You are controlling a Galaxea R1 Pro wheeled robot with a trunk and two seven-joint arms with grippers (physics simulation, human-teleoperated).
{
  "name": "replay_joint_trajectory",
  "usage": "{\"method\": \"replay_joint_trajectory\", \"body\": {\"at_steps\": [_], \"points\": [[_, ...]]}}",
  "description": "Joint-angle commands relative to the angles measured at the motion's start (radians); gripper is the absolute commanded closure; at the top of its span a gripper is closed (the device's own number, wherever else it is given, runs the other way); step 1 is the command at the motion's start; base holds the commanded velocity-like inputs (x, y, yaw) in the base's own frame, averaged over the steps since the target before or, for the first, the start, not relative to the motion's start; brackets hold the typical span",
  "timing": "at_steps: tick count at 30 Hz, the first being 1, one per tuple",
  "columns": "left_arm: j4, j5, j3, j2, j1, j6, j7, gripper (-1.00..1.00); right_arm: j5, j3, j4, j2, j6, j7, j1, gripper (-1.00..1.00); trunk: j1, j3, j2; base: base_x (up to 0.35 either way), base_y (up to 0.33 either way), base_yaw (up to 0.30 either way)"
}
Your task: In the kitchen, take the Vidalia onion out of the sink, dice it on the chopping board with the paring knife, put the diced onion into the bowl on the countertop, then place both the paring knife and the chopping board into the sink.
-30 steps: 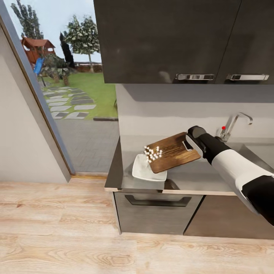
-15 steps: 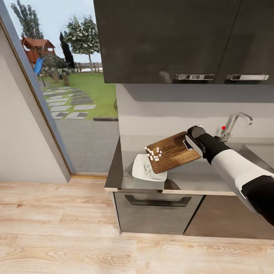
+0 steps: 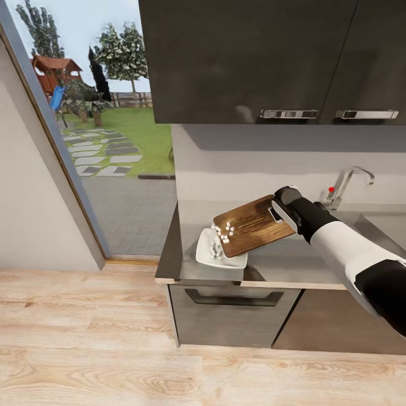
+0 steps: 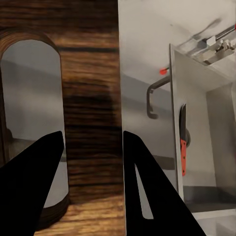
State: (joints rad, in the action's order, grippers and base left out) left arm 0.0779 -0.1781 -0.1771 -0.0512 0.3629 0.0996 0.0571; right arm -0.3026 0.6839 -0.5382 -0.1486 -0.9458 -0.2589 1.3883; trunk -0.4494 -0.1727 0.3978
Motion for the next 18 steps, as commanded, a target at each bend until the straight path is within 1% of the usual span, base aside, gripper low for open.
{"method": "replay_joint_trajectory", "body": {"at_steps": [1, 8, 13, 18], "points": [[0.005, -0.009, -0.009, -0.001, 0.002, 0.008, 0.001, -1.00, -0.010, 0.008, -0.002, -0.002, -0.004, -0.008, 0.001, 1.00, -0.001, -0.002, 0.002, 0.000, 0.000, 0.000], [0.005, -0.009, -0.009, -0.001, 0.002, 0.008, 0.001, -1.00, -0.010, 0.008, -0.002, -0.001, -0.004, -0.009, 0.001, 1.00, -0.001, -0.002, 0.002, 0.000, 0.000, 0.000], [0.005, -0.009, -0.009, -0.001, 0.002, 0.008, 0.001, -1.00, -0.010, 0.008, -0.002, 0.010, -0.005, -0.012, 0.001, 1.00, -0.001, -0.002, 0.002, 0.000, 0.000, 0.000], [0.005, -0.009, -0.009, -0.001, 0.002, 0.008, 0.001, -1.00, -0.009, 0.009, -0.002, 0.012, -0.005, -0.013, 0.001, 1.00, -0.001, -0.002, 0.002, 0.000, 0.000, 0.000]]}}
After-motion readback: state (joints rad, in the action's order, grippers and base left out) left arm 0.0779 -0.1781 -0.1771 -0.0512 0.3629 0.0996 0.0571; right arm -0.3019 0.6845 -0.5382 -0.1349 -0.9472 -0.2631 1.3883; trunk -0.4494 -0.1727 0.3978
